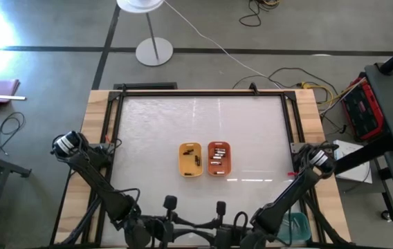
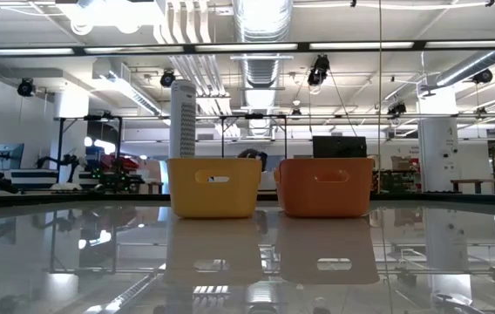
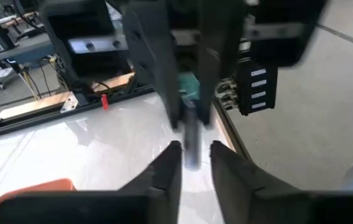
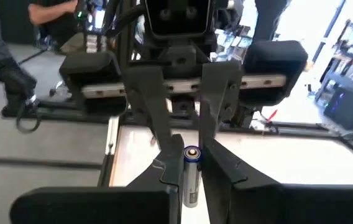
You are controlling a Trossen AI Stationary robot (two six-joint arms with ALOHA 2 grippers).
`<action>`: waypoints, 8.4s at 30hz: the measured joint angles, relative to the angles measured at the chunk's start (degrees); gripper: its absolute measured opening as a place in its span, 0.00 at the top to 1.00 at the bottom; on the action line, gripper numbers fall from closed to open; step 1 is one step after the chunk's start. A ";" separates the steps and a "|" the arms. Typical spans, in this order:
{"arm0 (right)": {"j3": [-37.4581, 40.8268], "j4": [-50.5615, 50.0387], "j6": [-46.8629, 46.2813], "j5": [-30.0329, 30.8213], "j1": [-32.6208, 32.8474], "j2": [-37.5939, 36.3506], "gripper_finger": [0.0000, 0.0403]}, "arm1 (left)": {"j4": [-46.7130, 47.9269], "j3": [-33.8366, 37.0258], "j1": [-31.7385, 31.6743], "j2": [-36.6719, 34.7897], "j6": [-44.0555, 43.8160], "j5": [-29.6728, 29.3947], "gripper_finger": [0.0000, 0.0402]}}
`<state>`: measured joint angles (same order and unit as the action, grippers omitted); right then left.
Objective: Sort batteries
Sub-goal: Put the gray battery into the green bin, then put the black battery into the yellow bin
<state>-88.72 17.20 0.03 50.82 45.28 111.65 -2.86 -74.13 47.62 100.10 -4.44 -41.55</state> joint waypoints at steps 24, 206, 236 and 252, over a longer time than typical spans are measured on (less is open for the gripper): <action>0.02 -81.87 -91.25 -39.36 12.80 -9.81 0.93 | 26.97 0.74 0.10 4.13 -21.85 3.85 0.56; -1.84 -37.45 -21.91 -10.93 -12.87 -4.76 0.94 | -33.36 44.90 6.82 -21.08 -12.27 -4.54 0.68; 1.04 -40.13 -13.95 -33.42 -37.98 3.72 0.93 | -45.38 52.81 2.15 -5.67 -19.92 -17.39 0.68; 1.26 -38.70 -13.47 -36.71 -39.43 9.93 0.94 | -48.60 46.78 2.46 -7.32 -22.37 -17.36 0.68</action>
<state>-87.46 -21.50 -13.44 14.12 5.85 121.57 -51.46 -27.35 50.09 92.78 -26.81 -58.91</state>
